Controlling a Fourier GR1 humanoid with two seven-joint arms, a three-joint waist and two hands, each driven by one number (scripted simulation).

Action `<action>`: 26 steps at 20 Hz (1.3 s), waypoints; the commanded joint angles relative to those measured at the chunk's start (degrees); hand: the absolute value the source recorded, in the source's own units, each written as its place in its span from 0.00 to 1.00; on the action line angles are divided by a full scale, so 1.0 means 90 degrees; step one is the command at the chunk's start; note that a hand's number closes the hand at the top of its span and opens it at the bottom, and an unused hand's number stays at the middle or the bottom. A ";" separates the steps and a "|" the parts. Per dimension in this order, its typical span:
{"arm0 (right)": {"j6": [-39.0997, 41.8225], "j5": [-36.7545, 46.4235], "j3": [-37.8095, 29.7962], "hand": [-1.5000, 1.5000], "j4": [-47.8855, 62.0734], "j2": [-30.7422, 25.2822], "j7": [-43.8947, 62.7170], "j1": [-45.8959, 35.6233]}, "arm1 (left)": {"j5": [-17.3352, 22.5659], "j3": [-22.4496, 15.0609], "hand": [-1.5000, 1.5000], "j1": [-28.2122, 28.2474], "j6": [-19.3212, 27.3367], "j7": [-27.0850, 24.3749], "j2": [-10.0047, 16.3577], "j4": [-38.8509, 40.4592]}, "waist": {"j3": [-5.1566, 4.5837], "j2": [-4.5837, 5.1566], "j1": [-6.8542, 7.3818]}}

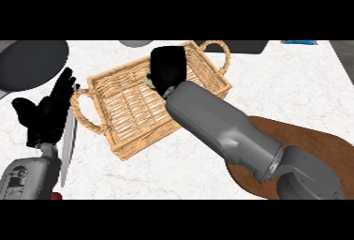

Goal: Pick the cupcake from the cutting board and place it in the basket

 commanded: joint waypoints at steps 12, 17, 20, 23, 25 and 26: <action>0.0451 -0.0363 -0.0143 1.00 0.0577 0.0000 -0.0589 0.0195 | 0.0131 0.0112 0.50 -0.0036 -0.0209 0.0118 0.0130 -0.0131 | -0.0001 0.0010 0.0017; 0.0498 -0.0509 -0.0192 1.00 0.0532 0.0000 -0.0607 0.0253 | -0.0014 0.0069 0.50 -0.0137 0.0049 0.0166 -0.0043 -0.0047 | 0.0000 0.0008 -0.0007; 0.0502 -0.0717 -0.0049 1.00 0.0294 0.0000 -0.0185 0.0522 | -0.0119 0.0080 0.50 -0.0351 0.0050 -0.0272 -0.0075 0.0583 | -0.0005 0.0039 0.0031; 0.0535 -0.0768 0.0088 1.00 0.0399 0.0000 0.0209 0.0611 | -0.0365 -0.0276 0.50 -0.0144 0.0237 0.0019 -0.0297 0.0057 | -0.0002 0.0037 0.0113; 0.0858 -0.1007 -0.0155 1.00 0.0413 0.0000 0.0479 0.0305 | 0.0006 -0.0039 0.50 -0.0139 -0.0134 0.0431 0.0025 -0.0248 | 0.0000 0.0021 0.0142; 0.0872 -0.0963 -0.0318 1.00 0.0678 0.0000 0.0208 0.0208 | -0.0069 -0.0019 0.50 0.0235 -0.0099 -0.0050 -0.0021 -0.0184 | -0.0001 0.0010 0.0052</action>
